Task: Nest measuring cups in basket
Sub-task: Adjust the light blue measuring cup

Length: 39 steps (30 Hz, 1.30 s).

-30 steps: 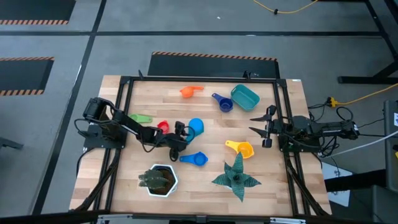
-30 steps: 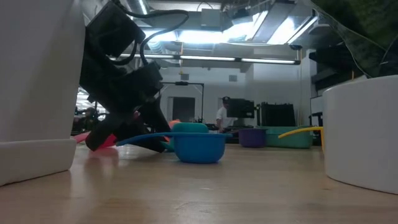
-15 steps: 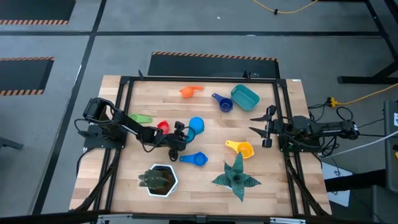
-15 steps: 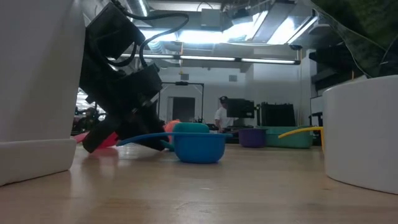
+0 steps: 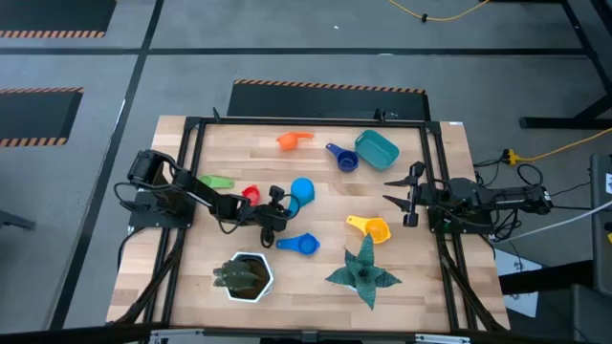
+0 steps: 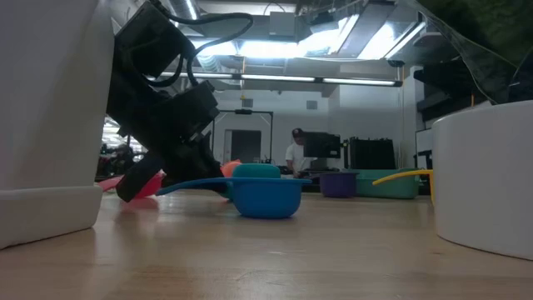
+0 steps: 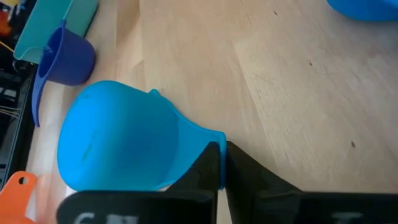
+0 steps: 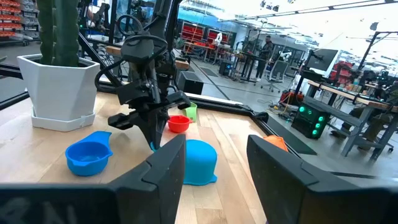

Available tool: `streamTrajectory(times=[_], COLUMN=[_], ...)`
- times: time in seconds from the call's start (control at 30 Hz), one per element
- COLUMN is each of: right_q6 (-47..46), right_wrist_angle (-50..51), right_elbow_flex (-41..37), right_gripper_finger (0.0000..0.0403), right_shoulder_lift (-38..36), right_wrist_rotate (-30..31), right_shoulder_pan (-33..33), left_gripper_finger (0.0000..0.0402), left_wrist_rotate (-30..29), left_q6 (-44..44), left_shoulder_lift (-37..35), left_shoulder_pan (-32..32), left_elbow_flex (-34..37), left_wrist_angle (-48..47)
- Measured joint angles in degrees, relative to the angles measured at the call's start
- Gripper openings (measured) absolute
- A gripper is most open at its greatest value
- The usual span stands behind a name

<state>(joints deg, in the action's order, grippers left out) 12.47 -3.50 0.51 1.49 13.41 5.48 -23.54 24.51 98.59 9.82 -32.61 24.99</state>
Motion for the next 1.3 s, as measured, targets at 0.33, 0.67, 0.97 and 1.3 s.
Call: streamTrajectory(times=[0.33, 0.67, 0.97, 1.3], right_q6=[0.0, 0.0, 0.0, 0.0], right_wrist_angle=[0.0, 0.0, 0.0, 0.0], right_elbow_flex=[0.0, 0.0, 0.0, 0.0], right_gripper_finger=[0.0176, 0.0176, 0.0176, 0.0176], right_shoulder_lift=[0.0, 0.0, 0.0, 0.0], right_wrist_rotate=[0.0, 0.0, 0.0, 0.0], right_shoulder_pan=[0.0, 0.0, 0.0, 0.0], left_gripper_finger=[0.0003, 0.0002, 0.0001, 0.0], left_wrist_rotate=[-2.8, -3.1, -4.0, -2.3], left_q6=[-5.9, -17.2, -22.9, -28.7], left_shoulder_lift=[0.0, 0.0, -0.3, -0.3], left_shoulder_pan=[0.0, -0.1, -0.6, -3.5], left_elbow_flex=[0.0, 0.0, 0.0, 0.0], left_wrist_angle=[5.4, 13.2, 21.3, 23.7])
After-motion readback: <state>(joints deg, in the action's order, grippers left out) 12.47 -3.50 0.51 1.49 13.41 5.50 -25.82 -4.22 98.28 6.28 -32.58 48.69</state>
